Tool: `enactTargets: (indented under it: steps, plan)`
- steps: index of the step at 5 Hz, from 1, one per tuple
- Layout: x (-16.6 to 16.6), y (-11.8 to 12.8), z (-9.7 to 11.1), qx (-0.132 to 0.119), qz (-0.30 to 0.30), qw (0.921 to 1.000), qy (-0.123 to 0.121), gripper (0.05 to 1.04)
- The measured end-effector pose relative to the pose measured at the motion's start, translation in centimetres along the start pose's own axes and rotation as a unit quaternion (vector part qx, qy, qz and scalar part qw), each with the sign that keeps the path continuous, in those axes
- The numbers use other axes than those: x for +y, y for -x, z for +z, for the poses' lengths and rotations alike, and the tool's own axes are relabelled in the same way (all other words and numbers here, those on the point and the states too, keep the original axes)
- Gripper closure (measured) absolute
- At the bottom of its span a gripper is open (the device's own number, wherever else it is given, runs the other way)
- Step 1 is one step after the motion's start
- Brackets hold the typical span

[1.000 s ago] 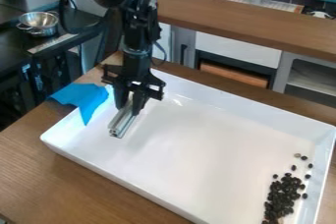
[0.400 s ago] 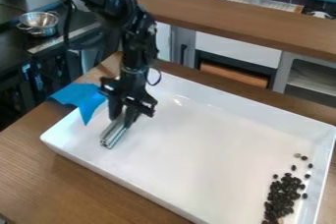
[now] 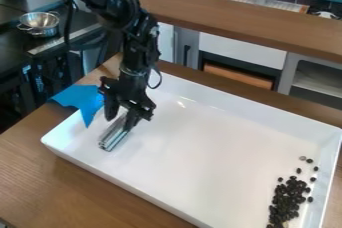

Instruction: Sweep into pile

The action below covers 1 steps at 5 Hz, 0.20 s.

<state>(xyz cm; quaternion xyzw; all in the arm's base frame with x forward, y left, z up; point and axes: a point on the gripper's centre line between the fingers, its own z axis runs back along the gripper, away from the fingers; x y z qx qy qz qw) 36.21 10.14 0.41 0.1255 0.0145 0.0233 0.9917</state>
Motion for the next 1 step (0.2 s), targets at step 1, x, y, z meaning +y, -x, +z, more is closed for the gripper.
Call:
enactTargets:
  steps: [1]
  plan:
    - [0.71,0.43,4.28,-0.061,0.007,0.9980,0.012,0.102]
